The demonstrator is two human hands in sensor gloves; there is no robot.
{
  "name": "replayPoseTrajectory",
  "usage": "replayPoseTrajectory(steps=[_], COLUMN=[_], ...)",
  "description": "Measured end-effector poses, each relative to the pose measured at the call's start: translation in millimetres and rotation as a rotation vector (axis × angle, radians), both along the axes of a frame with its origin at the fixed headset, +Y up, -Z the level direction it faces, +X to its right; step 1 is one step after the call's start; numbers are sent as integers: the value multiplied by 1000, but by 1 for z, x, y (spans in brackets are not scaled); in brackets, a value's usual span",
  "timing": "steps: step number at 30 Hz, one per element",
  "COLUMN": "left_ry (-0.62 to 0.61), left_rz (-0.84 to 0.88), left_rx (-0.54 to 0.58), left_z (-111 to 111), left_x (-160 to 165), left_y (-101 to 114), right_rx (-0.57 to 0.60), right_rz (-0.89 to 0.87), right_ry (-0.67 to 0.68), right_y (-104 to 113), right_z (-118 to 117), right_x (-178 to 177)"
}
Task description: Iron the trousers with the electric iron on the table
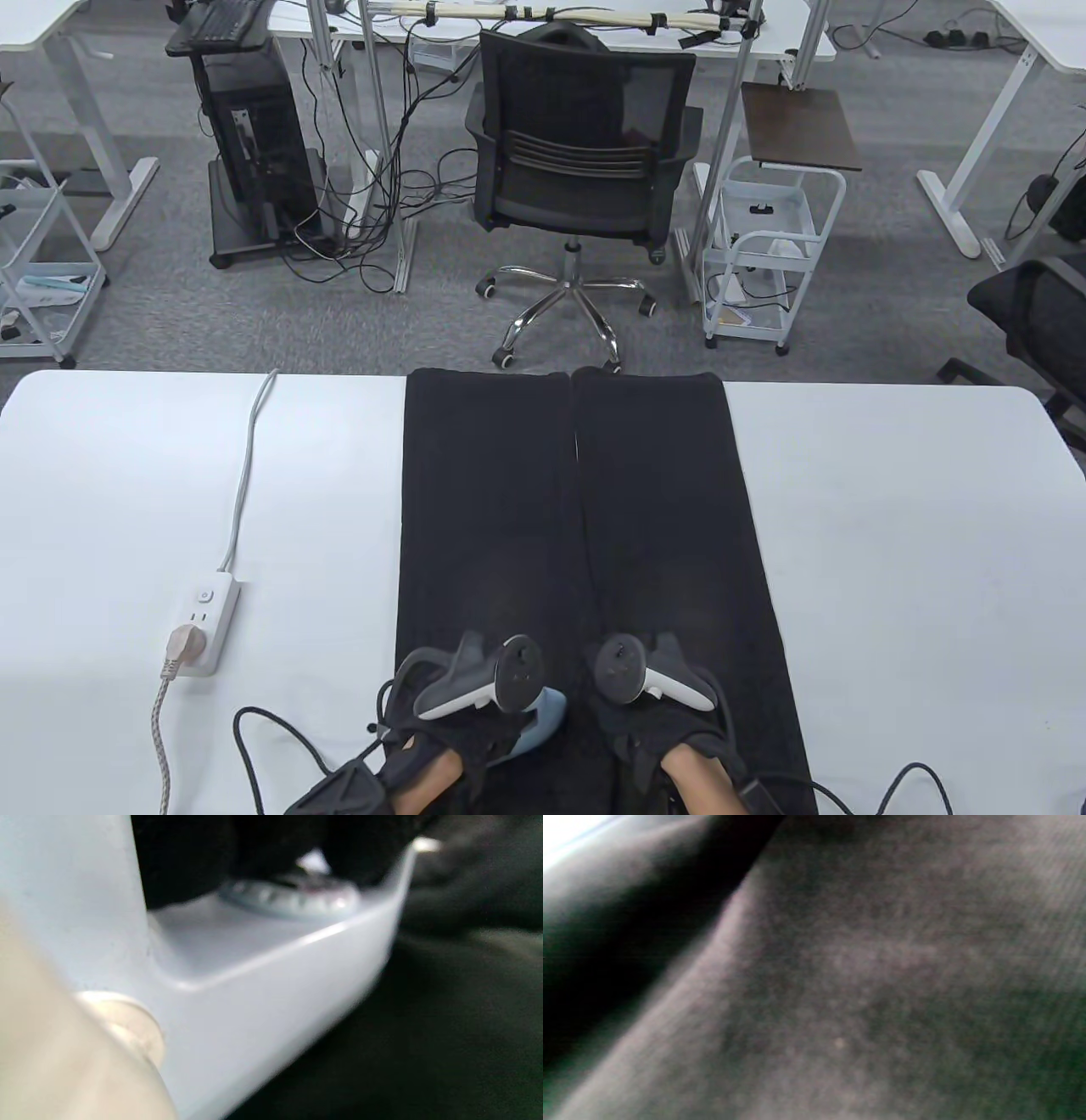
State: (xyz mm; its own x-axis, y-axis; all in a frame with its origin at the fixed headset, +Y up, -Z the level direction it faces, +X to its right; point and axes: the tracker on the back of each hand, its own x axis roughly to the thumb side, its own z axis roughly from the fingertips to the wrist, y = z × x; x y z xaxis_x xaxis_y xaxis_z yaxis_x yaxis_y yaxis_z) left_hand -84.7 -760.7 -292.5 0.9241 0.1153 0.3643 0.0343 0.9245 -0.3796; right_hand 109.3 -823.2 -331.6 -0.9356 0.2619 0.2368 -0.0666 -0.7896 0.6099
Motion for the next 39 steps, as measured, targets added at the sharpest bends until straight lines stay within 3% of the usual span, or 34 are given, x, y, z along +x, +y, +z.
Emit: replayPoseTrajectory(steps=[4,9,19,21,26,33,39], left_ry=[-27,17,151,225,316,313,246], left_rz=[3,-5,-13,-13,-10,-11,-12], left_rx=[15,33,16,18,8,-4,-1], left_z=[20,2,-133,-160,-192,-177,-130], left_x=[-5,-5,-9,-14,-24,-21,-14], left_y=[0,0,2,2,3,2,2], right_rx=[-1,-2,-2,-2,-4,-12,-29], right_rz=[5,16,14,14,12,4,-9], right_ry=[3,8,6,5,3,1,5], right_y=[0,1,0,0,0,0,1], right_z=[0,-1,0,0,0,0,-1], right_x=[0,-1,-2,-2,-3,-2,0])
